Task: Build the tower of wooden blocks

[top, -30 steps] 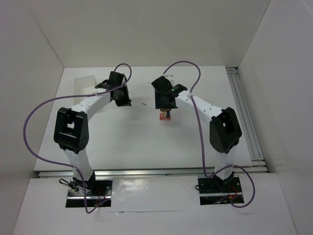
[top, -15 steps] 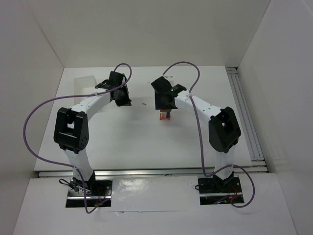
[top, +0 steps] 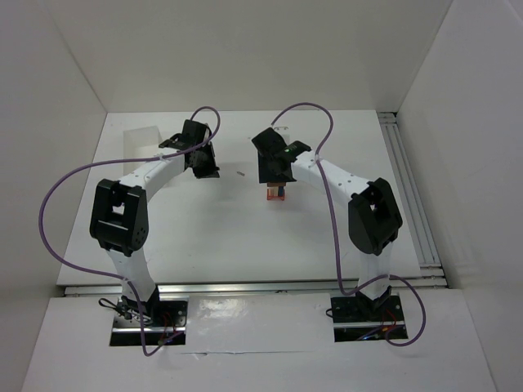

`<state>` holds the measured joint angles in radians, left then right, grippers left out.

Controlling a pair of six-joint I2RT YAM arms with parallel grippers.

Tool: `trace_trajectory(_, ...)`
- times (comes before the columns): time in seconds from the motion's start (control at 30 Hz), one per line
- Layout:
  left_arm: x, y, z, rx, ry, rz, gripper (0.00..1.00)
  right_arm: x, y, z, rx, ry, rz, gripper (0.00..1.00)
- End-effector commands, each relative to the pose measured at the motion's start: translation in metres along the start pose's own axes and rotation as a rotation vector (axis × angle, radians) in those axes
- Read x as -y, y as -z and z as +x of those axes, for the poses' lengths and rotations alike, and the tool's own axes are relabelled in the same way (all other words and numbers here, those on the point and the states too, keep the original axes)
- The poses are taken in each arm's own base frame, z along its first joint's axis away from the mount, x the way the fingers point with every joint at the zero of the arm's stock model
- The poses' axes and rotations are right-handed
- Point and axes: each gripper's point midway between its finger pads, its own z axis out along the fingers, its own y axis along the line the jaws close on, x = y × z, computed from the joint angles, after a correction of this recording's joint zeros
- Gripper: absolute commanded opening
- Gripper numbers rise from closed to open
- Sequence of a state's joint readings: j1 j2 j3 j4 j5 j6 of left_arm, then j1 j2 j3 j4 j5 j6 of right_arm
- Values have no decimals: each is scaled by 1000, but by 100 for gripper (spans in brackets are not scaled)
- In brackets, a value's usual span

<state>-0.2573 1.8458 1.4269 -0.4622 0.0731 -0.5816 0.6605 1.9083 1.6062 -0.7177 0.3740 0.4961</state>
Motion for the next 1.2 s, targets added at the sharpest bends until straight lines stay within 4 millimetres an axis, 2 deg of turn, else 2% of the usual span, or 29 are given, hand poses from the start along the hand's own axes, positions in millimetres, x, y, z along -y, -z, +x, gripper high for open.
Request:
trace_trajectory(0.0, 4, 9, -8, 35, 8, 21, 0, -11, 6, -8, 21, 14, -17, 61)
trace_trajectory(0.03, 4, 9, -8, 35, 8, 21, 0, -11, 6, -8, 21, 14, -17, 61)
trace_trajectory(0.13, 4, 9, -8, 35, 8, 21, 0, -11, 6, -8, 21, 14, -17, 69)
trace_trajectory(0.37, 4, 9, -8, 35, 8, 21, 0, -11, 6, -8, 21, 14, -17, 77)
trace_trajectory(0.9, 4, 7, -10, 35, -1, 21, 0, -12, 12, -15, 41, 18, -3, 80)
trace_trajectory(0.97, 4, 7, -10, 35, -1, 21, 0, -10, 12, -13, 32, 22, 2, 83)
trace_trajectory(1.07, 4, 7, -10, 35, -1, 21, 0, -9, 23, -28, 64, 21, 14, 92)
trace_trajectory(1.17, 4, 7, -10, 35, -1, 21, 0, -1, 43, -56, 131, 12, 60, 100)
